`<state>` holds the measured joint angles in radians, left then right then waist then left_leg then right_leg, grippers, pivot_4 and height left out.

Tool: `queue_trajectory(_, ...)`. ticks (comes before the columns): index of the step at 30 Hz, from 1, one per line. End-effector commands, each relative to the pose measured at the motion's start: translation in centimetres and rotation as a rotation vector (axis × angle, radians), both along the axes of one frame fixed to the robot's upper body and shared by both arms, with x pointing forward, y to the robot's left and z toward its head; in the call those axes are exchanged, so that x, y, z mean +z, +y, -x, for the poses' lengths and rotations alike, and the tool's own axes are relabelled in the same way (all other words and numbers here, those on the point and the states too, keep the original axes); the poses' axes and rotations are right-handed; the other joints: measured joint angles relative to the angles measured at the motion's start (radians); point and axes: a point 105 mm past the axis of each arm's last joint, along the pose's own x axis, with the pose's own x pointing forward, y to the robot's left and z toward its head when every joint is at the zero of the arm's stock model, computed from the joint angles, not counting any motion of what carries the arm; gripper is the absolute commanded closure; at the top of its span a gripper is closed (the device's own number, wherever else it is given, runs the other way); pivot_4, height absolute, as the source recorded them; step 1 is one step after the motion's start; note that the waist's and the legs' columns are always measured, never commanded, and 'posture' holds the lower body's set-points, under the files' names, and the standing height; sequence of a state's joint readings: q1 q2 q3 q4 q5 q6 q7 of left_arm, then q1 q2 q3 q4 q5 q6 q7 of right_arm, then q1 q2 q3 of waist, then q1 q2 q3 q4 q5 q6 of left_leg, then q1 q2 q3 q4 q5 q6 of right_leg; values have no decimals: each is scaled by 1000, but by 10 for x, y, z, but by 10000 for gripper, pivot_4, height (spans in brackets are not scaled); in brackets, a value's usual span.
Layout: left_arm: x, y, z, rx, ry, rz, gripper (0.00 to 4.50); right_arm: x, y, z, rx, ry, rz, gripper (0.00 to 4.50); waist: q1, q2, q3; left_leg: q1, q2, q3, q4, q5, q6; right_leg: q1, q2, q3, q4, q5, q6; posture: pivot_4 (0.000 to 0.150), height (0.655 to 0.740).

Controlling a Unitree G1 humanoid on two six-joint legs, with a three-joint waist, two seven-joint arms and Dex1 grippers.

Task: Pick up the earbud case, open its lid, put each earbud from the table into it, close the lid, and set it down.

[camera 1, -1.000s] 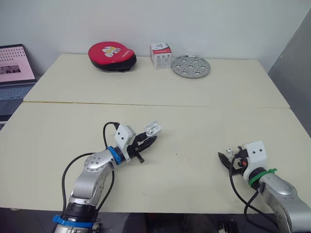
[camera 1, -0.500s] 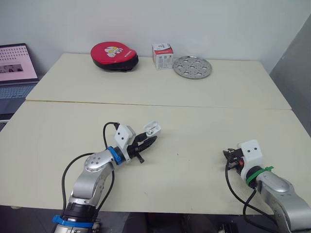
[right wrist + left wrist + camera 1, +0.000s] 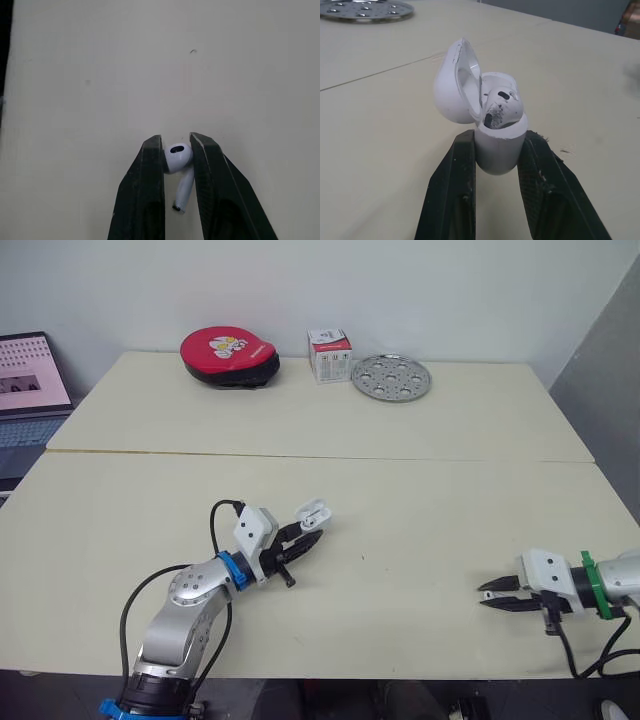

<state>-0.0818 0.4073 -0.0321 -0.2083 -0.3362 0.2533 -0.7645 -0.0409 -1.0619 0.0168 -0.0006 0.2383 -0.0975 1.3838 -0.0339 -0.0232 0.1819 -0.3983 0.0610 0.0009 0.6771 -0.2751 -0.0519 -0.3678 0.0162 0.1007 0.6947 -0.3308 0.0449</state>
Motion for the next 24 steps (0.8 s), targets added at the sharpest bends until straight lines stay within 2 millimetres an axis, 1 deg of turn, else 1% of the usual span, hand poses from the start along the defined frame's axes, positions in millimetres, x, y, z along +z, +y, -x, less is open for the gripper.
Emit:
queue_trajectory(1,12,0,4,1,-45,10,37044,0,-4,0,124,9,65,40842,1,0,0,0,0,0,0,0,0,0,0,0,0,0,0,1500,7400)
queue_trajectory(6,12,1,7,12,-42,8,37044,-6,-4,0,182,58,98,40842,3,0,0,-1,0,-1,0,0,0,0,0,-1,0,0,0,1500,7400)
queue_trajectory(10,12,2,9,17,-40,7,37044,-11,-8,0,190,89,124,40842,3,0,0,0,0,-1,0,0,0,0,-1,-1,1,0,0,1500,7400)
queue_trajectory(13,13,2,9,18,-38,6,37044,-13,-9,-5,177,81,130,40842,3,0,0,0,0,-1,0,0,0,0,-1,-1,1,0,0,1500,7400)
queue_trajectory(15,13,2,9,18,-38,7,37044,-14,-10,-6,169,79,130,33302,3,0,0,0,0,-1,1,0,0,1,-1,-1,1,0,0,1500,7400)
queue_trajectory(16,13,2,9,17,-37,7,37044,-14,-10,-6,168,78,128,30937,3,0,0,1,0,-1,1,0,0,1,-1,-1,1,0,0,1500,7400)
queue_trajectory(18,13,1,8,15,-37,7,37044,-12,-9,-8,182,48,124,23738,3,0,0,1,0,-1,1,0,0,1,-1,-1,1,0,0,1500,7400)
queue_trajectory(20,13,1,8,12,-35,7,37044,-7,-7,-8,189,22,112,17691,3,0,0,1,0,-1,1,0,0,1,-1,-1,1,0,0,1500,7400)
queue_trajectory(24,12,0,7,4,-32,7,37044,13,-2,-4,186,-16,92,17266,5,1,0,0,0,-2,0,0,0,1,-1,-1,1,0,0,1500,7400)
